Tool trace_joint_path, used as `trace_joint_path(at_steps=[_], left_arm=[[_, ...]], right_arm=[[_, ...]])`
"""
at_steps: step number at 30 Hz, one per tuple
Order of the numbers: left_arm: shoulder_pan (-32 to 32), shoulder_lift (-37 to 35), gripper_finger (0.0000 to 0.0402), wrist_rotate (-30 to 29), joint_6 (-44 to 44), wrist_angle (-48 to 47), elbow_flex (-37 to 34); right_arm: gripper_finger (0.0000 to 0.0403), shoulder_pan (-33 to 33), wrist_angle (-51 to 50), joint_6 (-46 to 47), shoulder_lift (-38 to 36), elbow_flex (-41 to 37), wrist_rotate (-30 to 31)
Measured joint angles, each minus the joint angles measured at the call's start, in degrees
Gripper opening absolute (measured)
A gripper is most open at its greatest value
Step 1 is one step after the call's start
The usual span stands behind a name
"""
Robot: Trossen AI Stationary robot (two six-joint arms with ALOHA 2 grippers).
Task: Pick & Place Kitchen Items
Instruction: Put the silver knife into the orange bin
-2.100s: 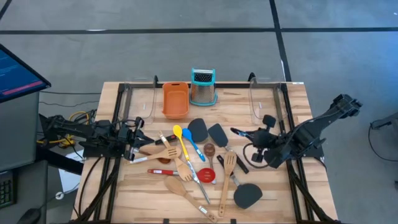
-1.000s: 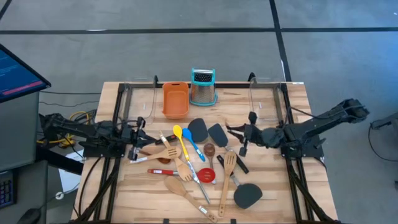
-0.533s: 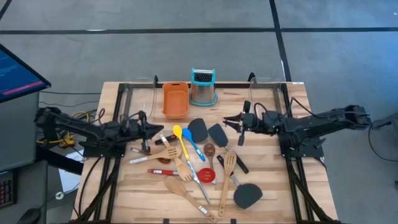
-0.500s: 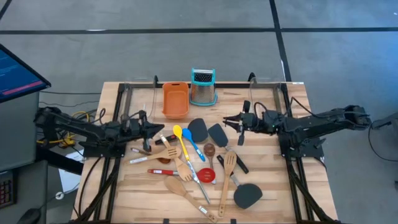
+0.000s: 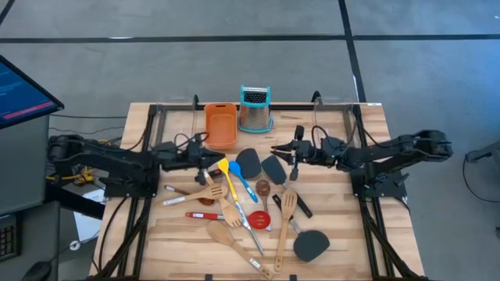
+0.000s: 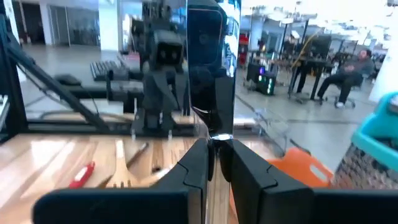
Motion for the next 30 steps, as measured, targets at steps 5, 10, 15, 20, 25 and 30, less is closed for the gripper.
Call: trace_joint_path(at_steps=[5, 10, 15, 20, 25, 30], left_arm=[[0.97, 6.76, 0.0002, 3.61, -0.02, 2.52, 3.04], [1.14, 13.77, 0.0002, 9.65, -0.02, 5.32, 7.59], [1.14, 20.48, 0.0002, 10.61, 0.00, 5.58, 13.58], [1.97, 23.25, 0.0002, 10.23, 0.23, 5.55, 15.95], [2.50, 24.81, 0.0002, 9.98, 0.44, 6.04, 17.52], [2.50, 25.88, 0.0004, 9.84, 1.30, 6.09, 19.31]], right_arm=[[0.0036, 0.43, 2.74, -0.45, 2.78, 2.21, -0.04], [0.0036, 0.95, 2.77, -0.45, 5.28, 4.75, -0.07], [0.0036, 1.30, 2.67, -0.47, 7.72, 6.65, -0.12], [0.0036, 1.26, 2.69, -0.49, 8.30, 7.02, -0.02], [0.0036, 1.28, 2.66, -0.49, 8.27, 7.02, -0.04], [0.0036, 1.28, 2.66, -0.49, 8.27, 7.02, -0.04]])
